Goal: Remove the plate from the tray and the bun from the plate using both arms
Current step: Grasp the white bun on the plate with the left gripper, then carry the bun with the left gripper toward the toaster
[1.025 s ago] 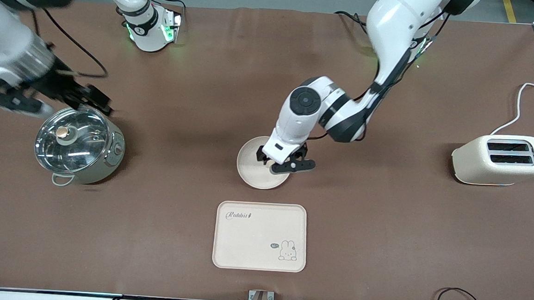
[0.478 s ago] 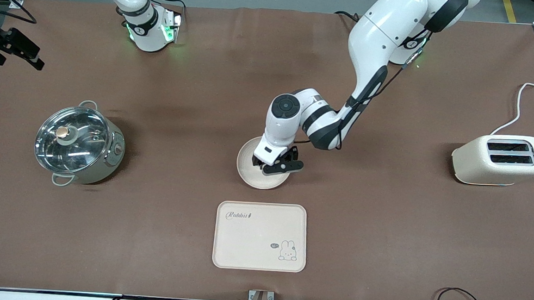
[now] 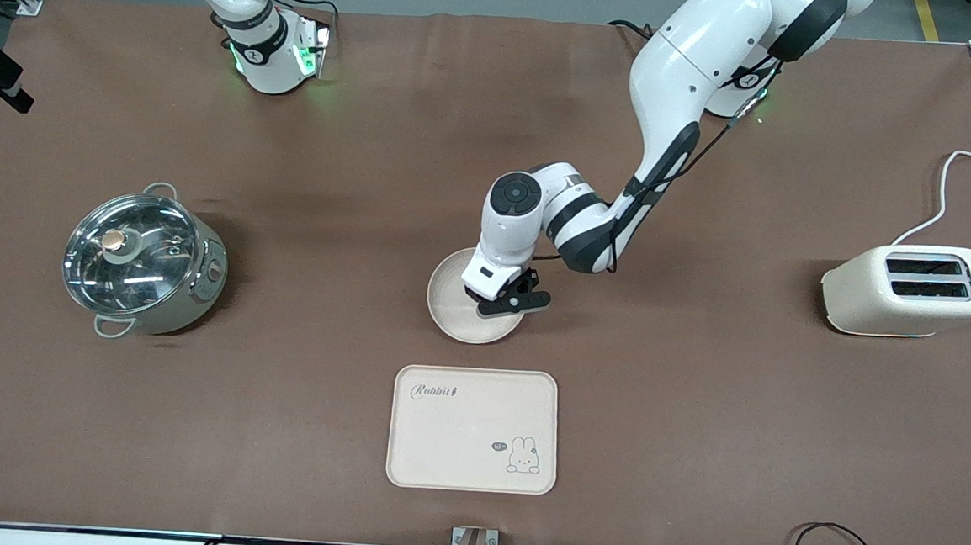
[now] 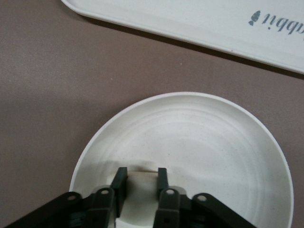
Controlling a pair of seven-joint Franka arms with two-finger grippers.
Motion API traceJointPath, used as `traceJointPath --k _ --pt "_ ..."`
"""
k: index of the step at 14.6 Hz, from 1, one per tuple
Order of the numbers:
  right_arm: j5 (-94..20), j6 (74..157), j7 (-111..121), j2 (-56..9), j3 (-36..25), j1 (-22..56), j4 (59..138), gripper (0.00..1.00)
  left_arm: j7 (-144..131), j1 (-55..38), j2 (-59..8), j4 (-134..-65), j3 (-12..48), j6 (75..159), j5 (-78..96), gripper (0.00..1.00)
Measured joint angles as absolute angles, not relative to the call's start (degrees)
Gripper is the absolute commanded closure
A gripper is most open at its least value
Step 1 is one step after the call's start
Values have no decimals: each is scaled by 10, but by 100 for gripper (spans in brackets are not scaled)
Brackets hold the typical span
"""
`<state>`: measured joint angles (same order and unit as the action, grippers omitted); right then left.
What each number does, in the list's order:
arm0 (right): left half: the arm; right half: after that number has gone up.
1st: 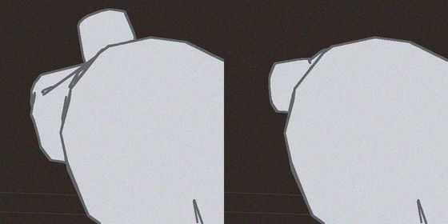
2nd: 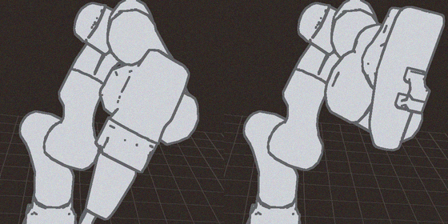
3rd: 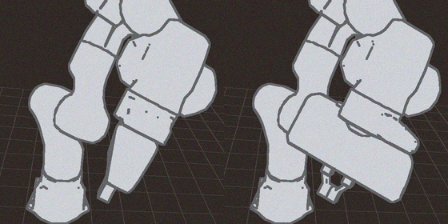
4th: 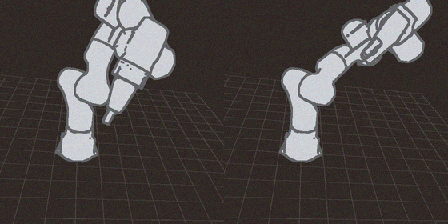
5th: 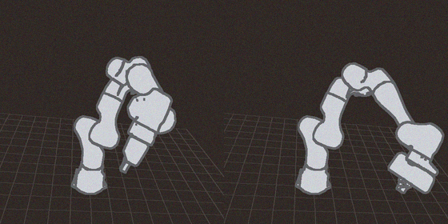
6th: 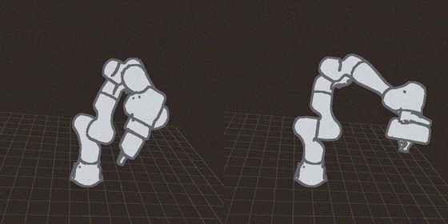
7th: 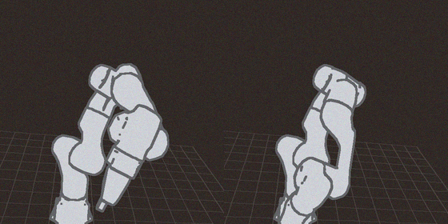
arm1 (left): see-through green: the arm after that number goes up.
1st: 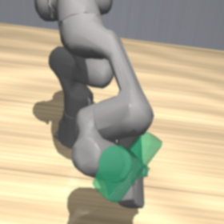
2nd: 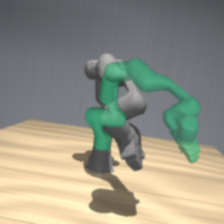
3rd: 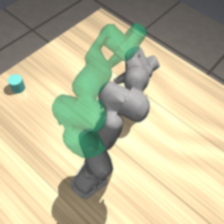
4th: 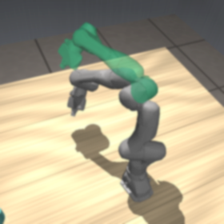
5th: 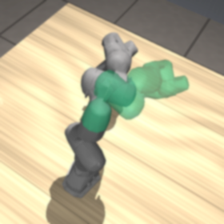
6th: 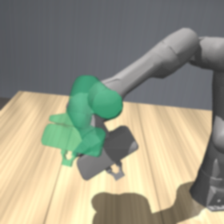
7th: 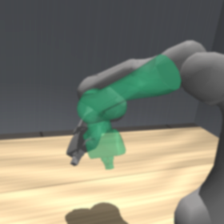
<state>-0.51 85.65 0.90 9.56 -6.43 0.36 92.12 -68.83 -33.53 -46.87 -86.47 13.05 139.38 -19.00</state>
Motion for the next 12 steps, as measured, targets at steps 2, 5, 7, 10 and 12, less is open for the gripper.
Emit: traceJointPath --k 2,5,7,10,12 --pt "-5 844 9 69 -64 2 895 0 -688 -336 -469 -865 131 1393 -190 100" --pt "-5 841 10 49 -64 2 881 0 -658 -322 -454 -851 134 1344 -189 100" --pt "-5 840 12 43 -63 4 878 0 -588 -287 -423 -837 148 1288 -166 100" --pt "-5 840 12 41 -61 7 875 0 -436 -199 -354 -846 172 1215 -136 100" --pt "-5 840 14 40 -60 8 875 0 -344 -123 -319 -886 189 1204 -134 100"
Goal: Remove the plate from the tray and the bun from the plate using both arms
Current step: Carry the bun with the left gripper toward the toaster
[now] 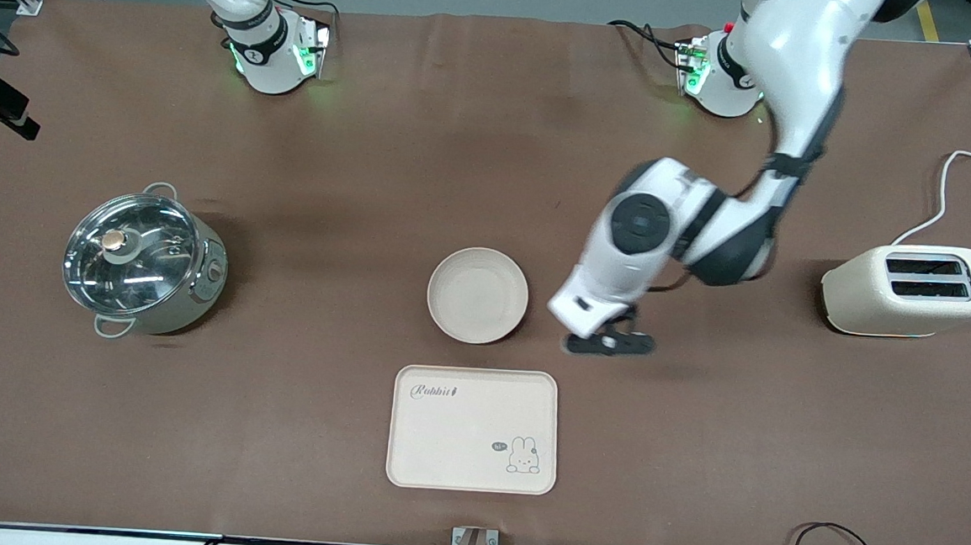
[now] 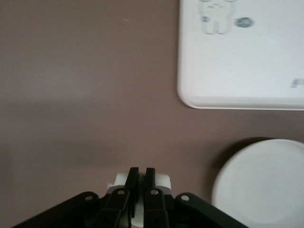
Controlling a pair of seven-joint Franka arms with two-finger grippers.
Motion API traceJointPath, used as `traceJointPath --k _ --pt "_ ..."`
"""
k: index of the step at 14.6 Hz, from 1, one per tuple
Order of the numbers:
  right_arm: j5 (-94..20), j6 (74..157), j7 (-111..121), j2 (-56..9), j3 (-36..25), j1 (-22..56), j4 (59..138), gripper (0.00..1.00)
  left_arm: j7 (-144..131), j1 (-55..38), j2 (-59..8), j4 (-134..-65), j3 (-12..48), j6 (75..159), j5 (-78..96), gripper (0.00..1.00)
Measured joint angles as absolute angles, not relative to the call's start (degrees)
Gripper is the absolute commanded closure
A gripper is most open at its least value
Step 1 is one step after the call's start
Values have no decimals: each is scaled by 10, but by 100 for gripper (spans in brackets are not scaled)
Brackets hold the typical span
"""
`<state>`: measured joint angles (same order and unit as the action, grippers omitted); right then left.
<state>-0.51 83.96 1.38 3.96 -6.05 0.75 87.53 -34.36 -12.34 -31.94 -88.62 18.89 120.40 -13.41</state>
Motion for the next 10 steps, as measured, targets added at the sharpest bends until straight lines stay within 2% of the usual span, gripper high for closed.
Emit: traceJointPath --k 2,4,5,6,7,8,10 --pt "-5 840 14 35 -62 6 875 0 -267 -34 -309 -942 219 1240 -134 100" --pt "-4 843 15 28 -64 3 875 0 -195 60 -312 -1017 257 1334 -134 96" --pt "-4 844 16 26 -65 2 875 0 -154 102 -317 -1055 268 1384 -134 78" --pt "-4 845 16 25 -65 2 875 0 -119 134 -325 -1082 273 1417 -134 71" --pt "-4 845 16 24 -65 2 875 0 -93 157 -334 -1097 275 1435 -134 41" --pt "-4 845 16 24 -65 2 874 0 -81 170 -342 -1102 276 1443 -134 0" --pt "-4 846 16 24 -65 2 873 0 -79 173 -348 -1102 280 1447 -134 0"
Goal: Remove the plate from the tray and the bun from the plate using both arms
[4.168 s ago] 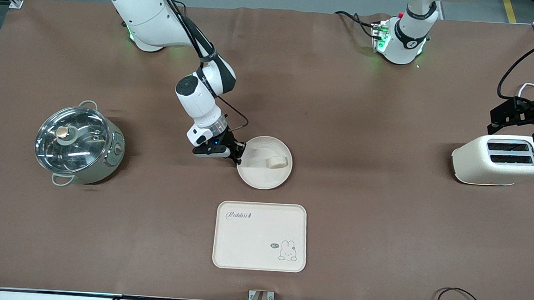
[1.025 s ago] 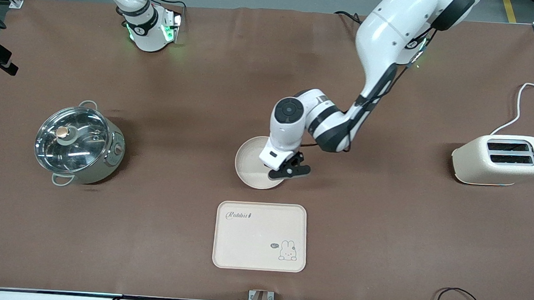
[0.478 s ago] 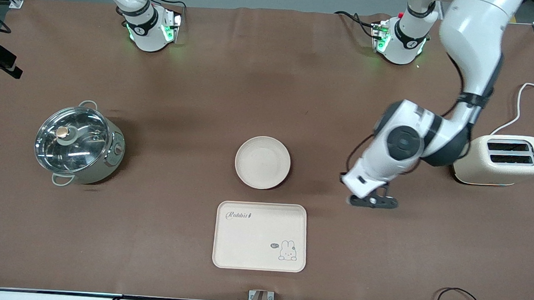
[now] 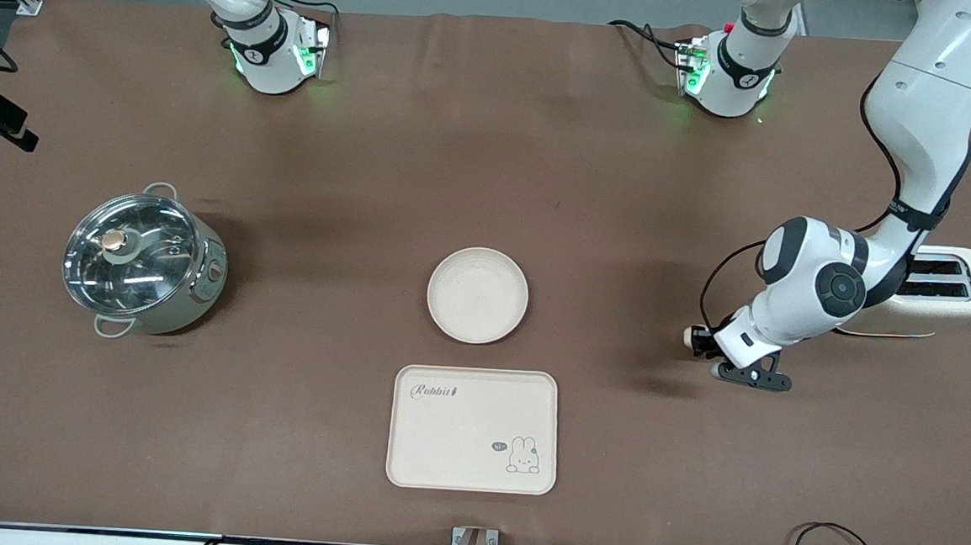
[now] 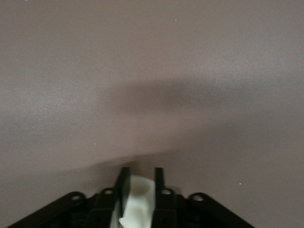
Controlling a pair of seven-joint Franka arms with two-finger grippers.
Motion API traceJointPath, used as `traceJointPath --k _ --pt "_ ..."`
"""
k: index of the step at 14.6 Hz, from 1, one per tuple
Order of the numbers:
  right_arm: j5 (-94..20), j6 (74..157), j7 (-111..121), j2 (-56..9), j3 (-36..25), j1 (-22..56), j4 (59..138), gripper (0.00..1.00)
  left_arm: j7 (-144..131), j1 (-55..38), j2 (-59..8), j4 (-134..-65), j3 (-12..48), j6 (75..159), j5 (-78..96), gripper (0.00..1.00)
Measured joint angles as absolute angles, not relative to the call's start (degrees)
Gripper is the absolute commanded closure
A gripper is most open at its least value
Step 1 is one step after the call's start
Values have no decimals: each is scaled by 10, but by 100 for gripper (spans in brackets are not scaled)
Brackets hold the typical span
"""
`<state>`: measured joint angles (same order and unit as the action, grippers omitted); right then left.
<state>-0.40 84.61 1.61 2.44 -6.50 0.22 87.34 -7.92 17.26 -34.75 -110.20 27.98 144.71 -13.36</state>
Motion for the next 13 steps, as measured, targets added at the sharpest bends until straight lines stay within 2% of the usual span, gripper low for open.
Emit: traceJointPath --k 3,4,9,11,13 --pt "-4 849 16 24 -64 2 872 0 -81 160 -345 -1088 289 1441 -134 0" --pt "-4 849 16 24 -64 2 872 0 -81 155 -343 -1069 290 1411 -135 0" --pt "-4 849 17 24 -63 3 872 0 -80 132 -314 -832 292 1094 -142 0" --pt "-4 849 17 24 -63 3 871 0 -80 132 -285 -778 295 1016 -142 0" --pt "-4 849 17 24 -62 4 871 0 -80 132 -243 -761 296 987 -139 0"
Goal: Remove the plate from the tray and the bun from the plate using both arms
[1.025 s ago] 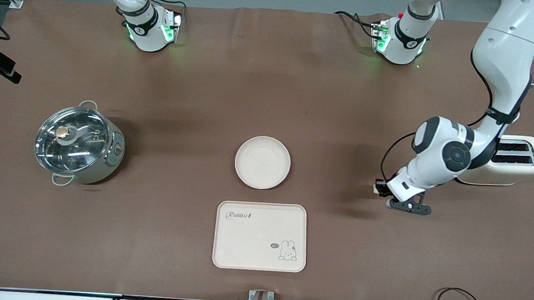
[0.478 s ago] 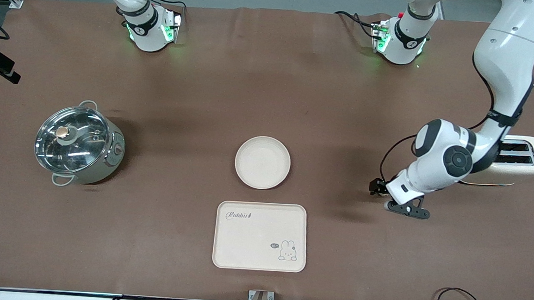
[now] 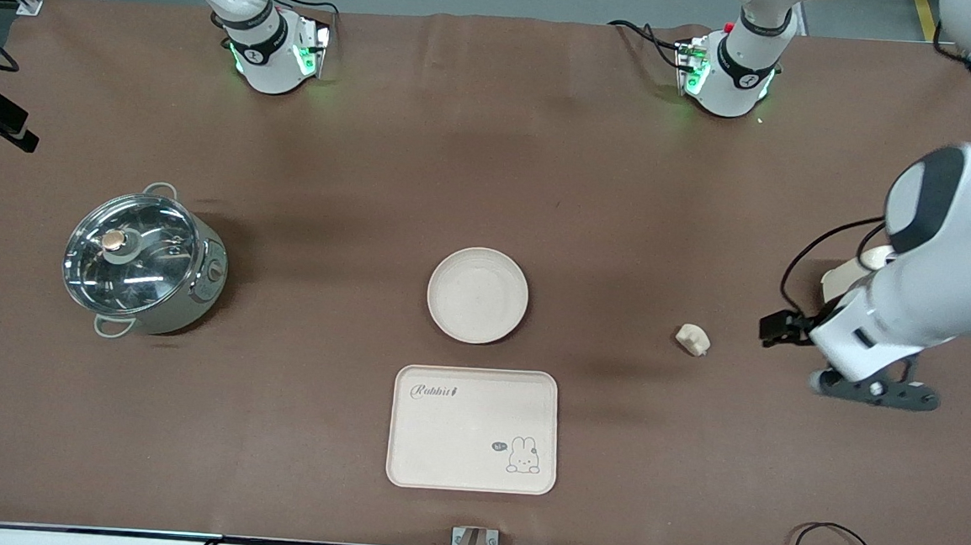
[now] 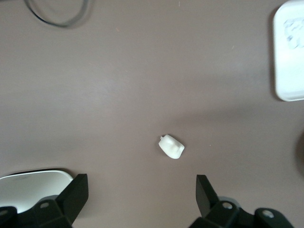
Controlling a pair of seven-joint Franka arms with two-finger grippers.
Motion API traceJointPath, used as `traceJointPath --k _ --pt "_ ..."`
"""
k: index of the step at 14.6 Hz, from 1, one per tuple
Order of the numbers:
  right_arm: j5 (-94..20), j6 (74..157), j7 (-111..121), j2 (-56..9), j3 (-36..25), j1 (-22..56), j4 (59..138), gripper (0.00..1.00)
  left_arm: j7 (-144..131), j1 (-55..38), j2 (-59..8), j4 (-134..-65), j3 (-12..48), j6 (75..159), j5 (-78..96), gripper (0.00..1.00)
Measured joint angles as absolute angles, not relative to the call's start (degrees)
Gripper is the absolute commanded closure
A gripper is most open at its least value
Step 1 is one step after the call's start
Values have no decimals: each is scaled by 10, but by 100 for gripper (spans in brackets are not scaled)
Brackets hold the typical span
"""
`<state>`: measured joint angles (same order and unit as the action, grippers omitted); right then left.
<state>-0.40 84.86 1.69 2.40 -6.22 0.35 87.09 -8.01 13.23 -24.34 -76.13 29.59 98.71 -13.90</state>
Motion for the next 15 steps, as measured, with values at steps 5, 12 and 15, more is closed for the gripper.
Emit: traceJointPath --k 5,12,15 --pt "-4 849 17 24 -61 4 870 0 -66 120 -154 -762 274 927 -103 0" --pt "-4 848 17 23 -61 4 870 0 30 -27 -41 -823 10 885 -2 0" --pt "-4 848 17 23 -61 4 870 0 32 -28 -12 -860 7 891 -2 0"
